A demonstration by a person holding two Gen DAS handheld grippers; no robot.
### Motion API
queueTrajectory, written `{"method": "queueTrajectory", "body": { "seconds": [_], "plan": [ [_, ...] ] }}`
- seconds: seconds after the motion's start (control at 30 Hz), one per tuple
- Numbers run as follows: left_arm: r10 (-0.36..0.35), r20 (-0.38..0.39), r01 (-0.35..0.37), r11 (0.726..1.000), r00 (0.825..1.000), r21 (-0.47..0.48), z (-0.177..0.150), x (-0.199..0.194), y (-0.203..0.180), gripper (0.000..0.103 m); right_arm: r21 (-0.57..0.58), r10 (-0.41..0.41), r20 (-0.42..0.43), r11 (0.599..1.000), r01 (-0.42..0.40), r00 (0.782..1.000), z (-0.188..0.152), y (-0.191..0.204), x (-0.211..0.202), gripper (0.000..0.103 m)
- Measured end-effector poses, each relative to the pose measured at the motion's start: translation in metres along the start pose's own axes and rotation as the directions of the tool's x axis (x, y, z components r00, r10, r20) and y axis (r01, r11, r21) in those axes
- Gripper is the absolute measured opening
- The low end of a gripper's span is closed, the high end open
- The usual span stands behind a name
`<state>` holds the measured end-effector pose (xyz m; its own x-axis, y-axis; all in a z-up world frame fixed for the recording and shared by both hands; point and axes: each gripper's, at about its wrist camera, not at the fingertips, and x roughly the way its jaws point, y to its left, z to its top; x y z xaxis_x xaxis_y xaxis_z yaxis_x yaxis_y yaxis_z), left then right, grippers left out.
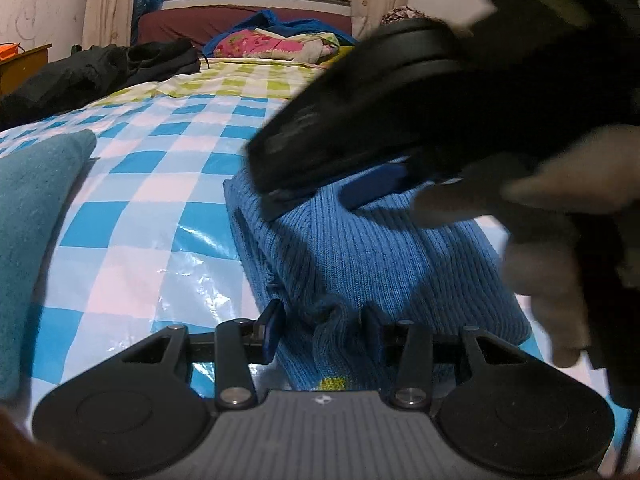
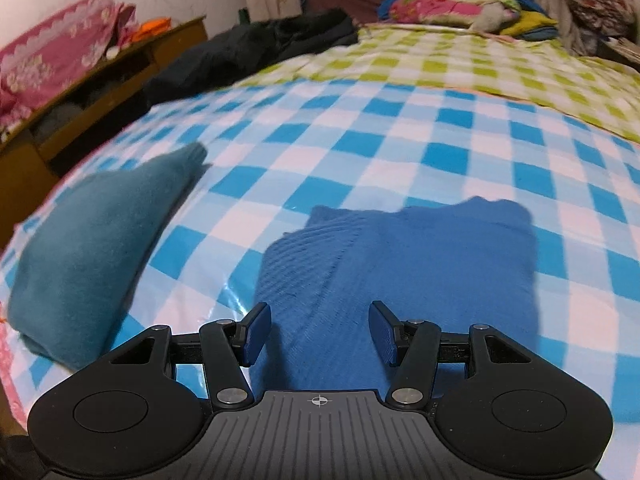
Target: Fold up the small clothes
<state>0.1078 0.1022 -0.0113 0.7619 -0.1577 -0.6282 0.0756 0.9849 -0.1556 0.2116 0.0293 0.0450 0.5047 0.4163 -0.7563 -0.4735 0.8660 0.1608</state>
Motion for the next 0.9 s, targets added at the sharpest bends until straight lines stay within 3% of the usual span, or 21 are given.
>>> {"method": "queueTrajectory", "body": {
  "seconds": [0.13,0.2,0.3,0.5,0.63,0.9],
  "plan": [
    [-0.017,-0.008,0.016,1.0,1.0,-0.015,0.0,0.002,0.007,0.048,-0.085,-0.059,-0.031,0.995,0.056,0.998,0.003,0.019,0.018,0.053],
    [-0.03,-0.008,0.029,0.999,1.0,-0.033,0.001,0.001,0.011,0.048,-0.1,-0.086,-0.036,0.992,0.082,0.996,0.004,0.022,0.024,0.033],
    [-0.035,0.009,0.036,0.999,0.999,-0.036,0.002,-0.005,0.013,0.047,-0.077,-0.052,-0.04,0.996,0.049,0.998,0.008,0.02,0.022,0.017],
    [-0.009,-0.007,0.009,0.999,1.0,-0.034,-0.003,-0.004,0.012,0.047,-0.04,0.033,-0.016,0.999,-0.034,0.999,0.01,0.024,0.014,0.013],
    [-0.007,-0.022,0.006,0.999,1.0,-0.049,-0.004,-0.002,0.013,0.048,-0.078,0.041,-0.053,0.996,-0.045,0.998,0.005,0.03,0.029,0.014],
    [-0.001,-0.024,0.0,0.999,1.0,-0.049,-0.004,-0.003,0.01,0.048,-0.088,0.094,-0.038,0.991,-0.097,0.995,0.0,0.03,0.025,0.017]
  ]
}}
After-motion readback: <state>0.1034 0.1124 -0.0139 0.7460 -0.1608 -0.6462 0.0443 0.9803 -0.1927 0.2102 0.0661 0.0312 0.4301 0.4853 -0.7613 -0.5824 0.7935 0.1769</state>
